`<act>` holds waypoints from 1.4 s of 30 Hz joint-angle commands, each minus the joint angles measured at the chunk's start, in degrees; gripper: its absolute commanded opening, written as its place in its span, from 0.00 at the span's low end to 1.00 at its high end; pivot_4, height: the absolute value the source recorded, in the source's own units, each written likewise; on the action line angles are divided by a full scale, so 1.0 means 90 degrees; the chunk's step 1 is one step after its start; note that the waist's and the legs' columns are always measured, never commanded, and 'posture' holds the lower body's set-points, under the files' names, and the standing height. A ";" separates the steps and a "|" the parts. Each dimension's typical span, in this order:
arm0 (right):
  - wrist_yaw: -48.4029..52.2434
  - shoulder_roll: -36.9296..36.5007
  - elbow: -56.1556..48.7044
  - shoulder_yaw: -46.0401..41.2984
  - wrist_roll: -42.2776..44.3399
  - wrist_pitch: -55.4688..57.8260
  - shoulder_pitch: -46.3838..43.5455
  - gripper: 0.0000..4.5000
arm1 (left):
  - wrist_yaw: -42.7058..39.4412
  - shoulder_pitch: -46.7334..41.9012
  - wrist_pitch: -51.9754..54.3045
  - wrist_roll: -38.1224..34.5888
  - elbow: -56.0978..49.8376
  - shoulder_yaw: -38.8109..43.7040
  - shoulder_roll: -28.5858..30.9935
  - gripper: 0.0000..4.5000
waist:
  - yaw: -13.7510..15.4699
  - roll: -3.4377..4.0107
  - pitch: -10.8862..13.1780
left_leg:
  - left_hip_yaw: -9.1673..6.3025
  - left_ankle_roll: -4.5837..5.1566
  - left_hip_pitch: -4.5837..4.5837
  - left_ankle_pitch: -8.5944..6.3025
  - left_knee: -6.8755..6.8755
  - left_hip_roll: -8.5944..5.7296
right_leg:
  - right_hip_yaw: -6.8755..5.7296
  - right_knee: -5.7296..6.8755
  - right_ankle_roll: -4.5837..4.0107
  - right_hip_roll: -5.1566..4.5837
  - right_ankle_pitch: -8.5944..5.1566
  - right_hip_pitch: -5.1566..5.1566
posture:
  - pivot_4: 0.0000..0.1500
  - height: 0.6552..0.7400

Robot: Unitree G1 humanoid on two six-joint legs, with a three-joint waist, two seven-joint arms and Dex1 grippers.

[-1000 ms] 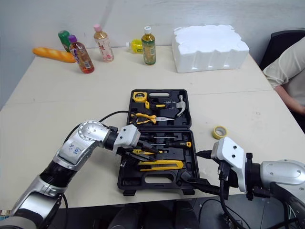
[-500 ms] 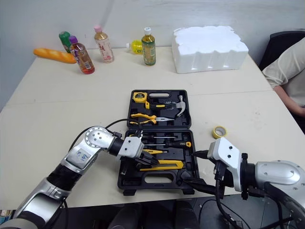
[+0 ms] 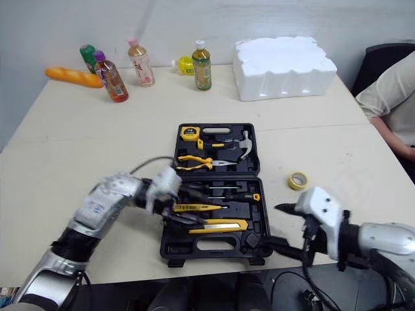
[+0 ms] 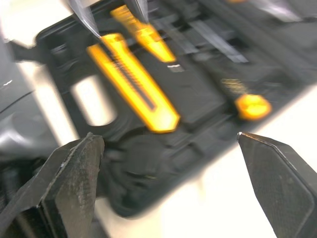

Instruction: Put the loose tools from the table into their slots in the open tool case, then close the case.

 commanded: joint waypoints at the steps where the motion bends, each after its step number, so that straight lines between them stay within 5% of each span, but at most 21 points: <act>1: 0.0384 0.0068 0.0644 -0.1920 -0.0118 0.0033 0.0490 1.00 | 0.0424 0.0406 0.0774 -0.0743 0.0181 0.1806 0.0834 0.91 | -0.0026 0.0003 0.0000 | 0.0003 -0.0001 -0.0001 0.0000 -0.0002 -0.0001 | 0.0001 0.0000 0.0000 0.0001 0.0000 -0.0004 | 1.00 1.00; 2: 0.0512 0.0068 0.0846 -0.2259 -0.0236 -0.0020 0.0657 1.00 | 0.0452 0.0629 0.0654 -0.0616 0.0262 0.2060 0.1072 0.99 | -0.0035 0.0004 0.0001 | 0.0007 0.0000 0.0003 0.0000 -0.0007 0.0000 | 0.0003 0.0000 0.0000 0.0004 0.0000 -0.0004 | 1.00 1.00; 7: 0.0824 0.0144 0.2036 -0.2888 -0.0763 -0.0521 0.1109 1.00 | 0.0615 0.1279 0.0107 -0.0176 0.0737 0.2730 0.1722 0.99 | 0.0013 -0.0003 0.0006 | 0.0035 0.0044 0.0069 -0.0019 -0.0089 -0.0008 | 0.0026 -0.0040 -0.0002 -0.0005 -0.0001 0.0037 | 1.00 1.00; 15: 0.0709 -0.0085 0.3209 -0.3031 -0.1724 -0.1048 0.1162 1.00 | 0.0022 0.1866 -0.1346 0.0615 0.3350 0.3355 0.2940 0.99 | -0.0077 0.0008 0.0010 | 0.0038 0.0022 0.0067 -0.0012 -0.0127 -0.0003 | 0.0025 -0.0035 -0.0025 -0.0007 -0.0009 0.0007 | 1.00 1.00; 21: 0.1136 -0.0334 0.3507 -0.2755 -0.1764 -0.1373 0.0891 1.00 | 0.0072 0.2115 -0.1171 0.0269 0.2315 0.3394 0.2617 0.99 | -0.0068 0.0015 0.0014 | 0.0041 0.0027 0.0065 -0.0016 -0.0131 0.0001 | 0.0029 -0.0045 -0.0022 -0.0014 -0.0007 0.0010 | 1.00 1.00; 27: 0.1885 -0.1277 0.3882 -0.1672 -0.1818 -0.1828 -0.0082 1.00 | -0.0030 0.1543 -0.0500 -0.0078 0.1126 0.2931 0.2478 0.99 | -0.0031 0.0016 0.0019 | 0.0039 0.0022 0.0066 -0.0009 -0.0118 0.0002 | 0.0028 -0.0034 -0.0021 -0.0013 0.0001 0.0012 | 1.00 1.00; 30: 0.2315 -0.1992 0.4235 0.0565 -0.2137 -0.2454 -0.2180 1.00 | -0.0132 0.0345 -0.0019 -0.0506 -0.0082 0.1857 0.1847 0.99 | -0.0094 0.0029 0.0028 | 0.0029 0.0009 0.0058 -0.0004 -0.0118 -0.0002 | 0.0012 -0.0036 -0.0024 -0.0010 -0.0001 0.0024 | 1.00 0.99; 36: 0.3090 -0.2257 0.4645 0.2452 -0.2564 -0.2228 -0.3832 1.00 | 0.0086 -0.0651 0.0322 -0.0559 -0.0776 0.0980 0.1038 0.99 | -0.0329 0.0059 0.0052 | -0.0345 0.0007 -0.0049 0.0167 -0.0131 -0.0229 | -0.0405 -0.0010 0.0044 -0.0237 -0.0044 0.0113 | 1.00 0.99; 42: 0.3913 -0.2000 0.5139 0.4017 -0.3345 -0.2325 -0.5172 1.00 | 0.0043 -0.0837 0.0514 -0.0579 -0.0934 0.0581 0.0633 0.99 | -0.0153 0.0070 0.0074 | -0.0310 0.0015 -0.0072 0.0163 -0.0097 -0.0236 | -0.0338 -0.0029 0.0065 -0.0217 -0.0038 0.0093 | 1.00 0.99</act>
